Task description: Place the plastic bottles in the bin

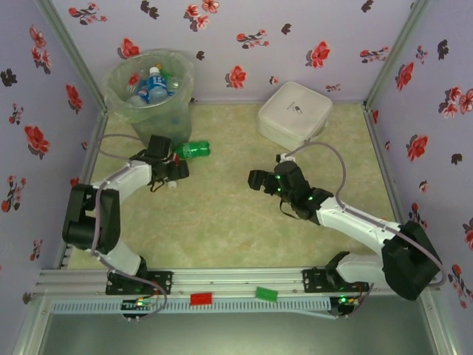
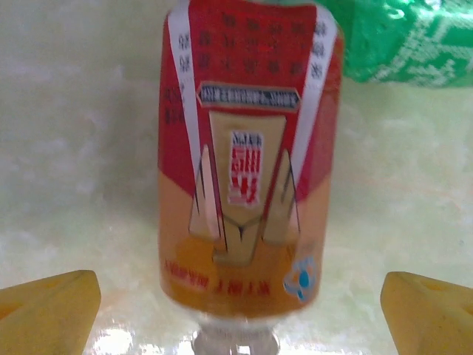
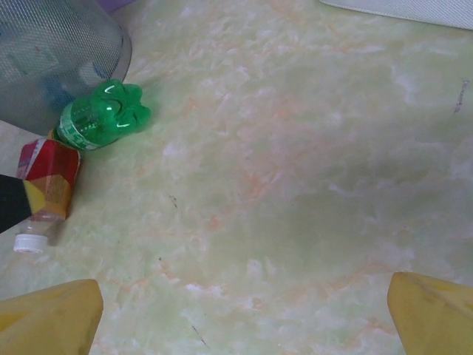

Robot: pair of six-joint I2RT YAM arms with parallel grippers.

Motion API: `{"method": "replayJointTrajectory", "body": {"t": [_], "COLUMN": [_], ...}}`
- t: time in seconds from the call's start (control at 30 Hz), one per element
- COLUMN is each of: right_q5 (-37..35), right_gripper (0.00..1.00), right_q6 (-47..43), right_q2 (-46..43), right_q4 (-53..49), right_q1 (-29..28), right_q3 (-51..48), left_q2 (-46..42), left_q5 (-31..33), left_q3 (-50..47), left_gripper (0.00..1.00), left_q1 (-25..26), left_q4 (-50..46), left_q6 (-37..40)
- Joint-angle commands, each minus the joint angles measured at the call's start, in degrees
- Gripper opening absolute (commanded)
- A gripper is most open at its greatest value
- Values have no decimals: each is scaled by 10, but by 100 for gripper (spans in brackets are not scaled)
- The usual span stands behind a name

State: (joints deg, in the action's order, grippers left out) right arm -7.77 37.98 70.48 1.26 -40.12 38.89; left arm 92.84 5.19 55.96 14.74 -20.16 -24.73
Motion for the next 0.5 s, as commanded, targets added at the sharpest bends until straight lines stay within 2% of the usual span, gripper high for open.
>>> {"method": "replayJointTrajectory", "body": {"t": [0.0, 0.33, 0.47], "right_q5": [-11, -33, -28], "right_gripper": [100, 100, 100], "right_q6": [6, 10, 0], "right_q2": [5, -8, 0], "right_q4": [21, 30, 20], "right_q1": [4, 4, 4], "right_q3": [22, 19, 30], "left_q2": [32, 95, 84], "left_q5": [32, 22, 24], "left_q3": [34, 60, 48], "left_gripper": [95, 82, 63], "left_q1": [1, 3, 3], "left_q4": [24, 22, 28], "left_q6": [14, 9, 11]}}
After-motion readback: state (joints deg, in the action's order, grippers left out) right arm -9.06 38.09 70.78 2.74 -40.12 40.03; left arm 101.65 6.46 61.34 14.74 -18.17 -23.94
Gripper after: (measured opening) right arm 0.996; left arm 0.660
